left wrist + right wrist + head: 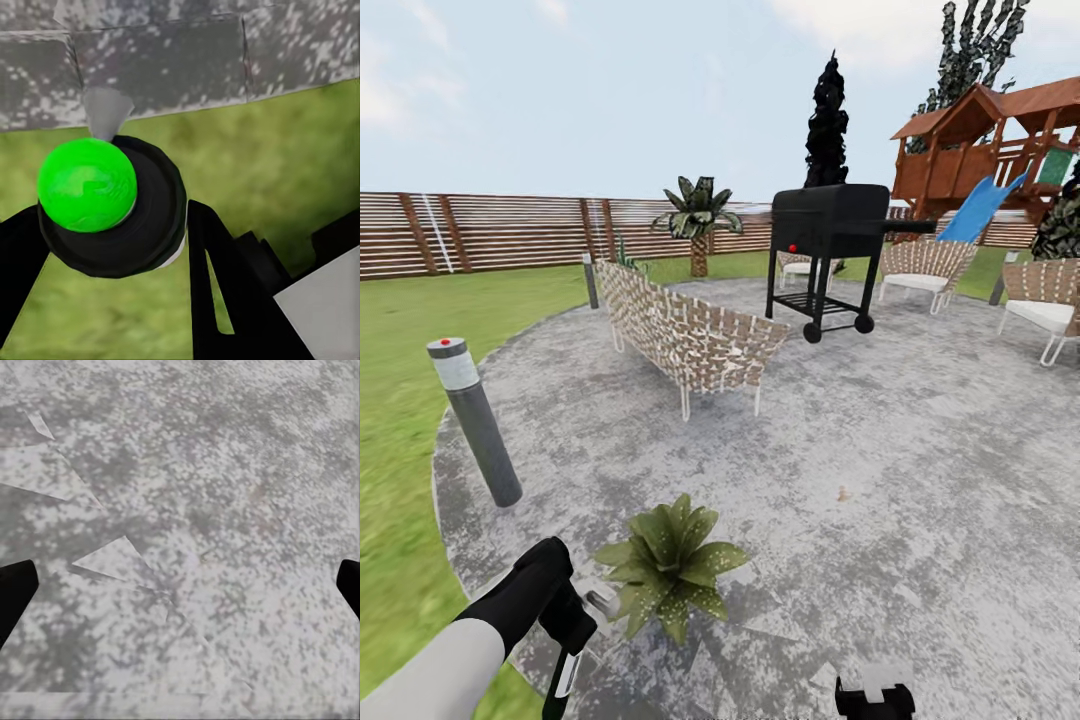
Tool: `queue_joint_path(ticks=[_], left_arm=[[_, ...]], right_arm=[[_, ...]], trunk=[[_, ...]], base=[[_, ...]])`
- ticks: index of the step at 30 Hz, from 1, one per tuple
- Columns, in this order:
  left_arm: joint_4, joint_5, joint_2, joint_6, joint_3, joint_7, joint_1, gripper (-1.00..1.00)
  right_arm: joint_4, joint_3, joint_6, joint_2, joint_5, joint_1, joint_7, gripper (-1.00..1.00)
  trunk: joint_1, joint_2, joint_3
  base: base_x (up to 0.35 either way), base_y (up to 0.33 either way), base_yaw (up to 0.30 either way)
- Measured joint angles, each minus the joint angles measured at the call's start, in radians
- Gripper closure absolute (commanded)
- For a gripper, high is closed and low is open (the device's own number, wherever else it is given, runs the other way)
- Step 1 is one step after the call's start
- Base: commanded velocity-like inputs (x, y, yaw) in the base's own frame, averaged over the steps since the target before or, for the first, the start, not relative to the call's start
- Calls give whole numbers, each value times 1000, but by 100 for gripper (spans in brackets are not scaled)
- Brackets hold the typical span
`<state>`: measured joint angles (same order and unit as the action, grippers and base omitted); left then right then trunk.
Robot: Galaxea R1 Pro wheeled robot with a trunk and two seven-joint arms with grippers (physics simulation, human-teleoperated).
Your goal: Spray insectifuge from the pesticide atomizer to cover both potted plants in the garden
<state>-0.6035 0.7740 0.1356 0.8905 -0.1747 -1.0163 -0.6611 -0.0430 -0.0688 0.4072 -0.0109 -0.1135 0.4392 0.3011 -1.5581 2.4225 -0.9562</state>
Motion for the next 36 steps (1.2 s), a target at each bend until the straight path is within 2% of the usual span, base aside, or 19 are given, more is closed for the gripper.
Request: queue_joint_path(ticks=[5, 14, 19, 25, 31, 36], left_arm=[[1, 0, 0, 0, -1, 0, 0, 100], [1, 1, 0, 0, -3, 0, 0, 100], [1, 0, 0, 1, -3, 0, 0, 100], [3, -5, -7, 0, -6, -1, 1, 100], [56, 9, -9, -3, -7, 0, 2, 100], [59, 8, -8, -4, -7, 0, 2, 100]], right_arm=[[0, 0, 0, 0, 0, 0, 3, -100], [1, 1, 0, 2, -1, 0, 3, -100], [6, -1, 2, 8, -5, 0, 4, -100], [6, -1, 2, 10, -4, 0, 5, -100], [5, -2, 2, 8, -3, 0, 5, -100], [1, 1, 1, 2, -1, 0, 5, -100]], trunk=[[0, 0, -1], [0, 0, 1], [0, 0, 1], [0, 0, 1], [0, 0, 1], [0, 0, -2]], base=[[-2, 303, -69], [-61, 299, -276], [42, 299, -40], [37, 47, -18], [1, 1, -261], [0, 0, -219]])
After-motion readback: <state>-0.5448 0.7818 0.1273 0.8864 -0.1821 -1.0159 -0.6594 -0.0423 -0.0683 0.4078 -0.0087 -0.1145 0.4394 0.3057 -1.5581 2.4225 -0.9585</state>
